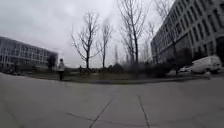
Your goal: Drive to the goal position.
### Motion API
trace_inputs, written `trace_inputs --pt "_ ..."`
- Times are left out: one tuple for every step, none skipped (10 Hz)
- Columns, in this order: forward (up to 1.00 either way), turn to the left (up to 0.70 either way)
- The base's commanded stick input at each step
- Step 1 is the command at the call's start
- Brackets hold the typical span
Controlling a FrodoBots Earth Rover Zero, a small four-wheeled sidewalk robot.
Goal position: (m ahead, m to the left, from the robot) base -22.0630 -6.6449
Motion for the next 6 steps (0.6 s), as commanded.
trace_inputs --pt "0.45 -0.17" --pt "0.45 0.00" --pt "0.25 0.00" --pt "0.00 0.00" --pt "0.00 0.00" --pt "0.00 0.00"
